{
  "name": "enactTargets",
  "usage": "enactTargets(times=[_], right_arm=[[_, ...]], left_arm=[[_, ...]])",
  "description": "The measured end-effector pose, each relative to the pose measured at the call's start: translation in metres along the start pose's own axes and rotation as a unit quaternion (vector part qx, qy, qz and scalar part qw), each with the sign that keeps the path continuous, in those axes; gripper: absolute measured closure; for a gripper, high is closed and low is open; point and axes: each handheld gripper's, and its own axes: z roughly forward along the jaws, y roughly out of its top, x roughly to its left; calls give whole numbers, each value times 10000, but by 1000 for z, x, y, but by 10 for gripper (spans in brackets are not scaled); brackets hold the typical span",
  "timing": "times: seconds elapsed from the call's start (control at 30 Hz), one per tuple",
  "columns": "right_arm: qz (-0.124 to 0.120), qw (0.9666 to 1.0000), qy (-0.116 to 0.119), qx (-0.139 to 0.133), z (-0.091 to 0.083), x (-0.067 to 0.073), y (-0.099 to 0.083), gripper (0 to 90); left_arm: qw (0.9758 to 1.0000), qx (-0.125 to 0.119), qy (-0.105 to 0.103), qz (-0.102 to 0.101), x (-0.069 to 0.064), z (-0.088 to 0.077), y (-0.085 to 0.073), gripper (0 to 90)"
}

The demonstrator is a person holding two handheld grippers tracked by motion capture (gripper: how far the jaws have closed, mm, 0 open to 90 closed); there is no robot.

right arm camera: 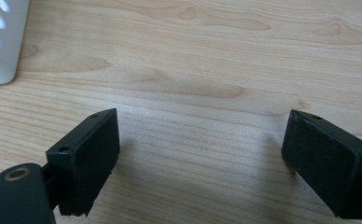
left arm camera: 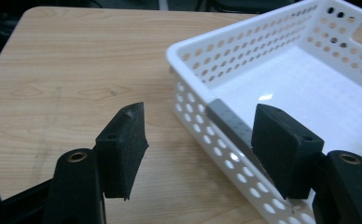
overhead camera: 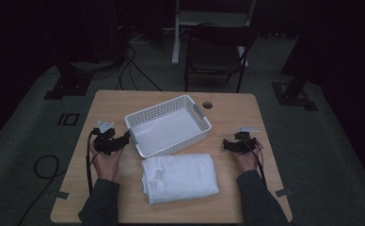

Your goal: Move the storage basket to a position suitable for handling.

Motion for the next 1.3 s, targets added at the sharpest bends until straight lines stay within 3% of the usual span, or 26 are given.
enactTargets(times=[0.43, 0.63, 1.0, 1.1, 1.3], right_arm=[[-6, 10000, 9, 1, 0, 0, 0, 110], [-7, 10000, 10, 1, 0, 0, 0, 111], [-17, 10000, 18, 0, 0, 0, 0, 111], [-18, 10000, 20, 1, 0, 0, 0, 111], [-25, 10000, 30, 6, -1, 1, 0, 146]], left_arm=[[9992, 260, -161, 269, -28, 6, -6, 350], [9986, 392, -156, 312, -35, 9, -11, 350], [9964, 669, -349, 396, -51, 5, -24, 349], [9954, 751, -342, 491, -56, 5, -25, 349], [9951, 779, -354, 504, -56, 4, -24, 358]])
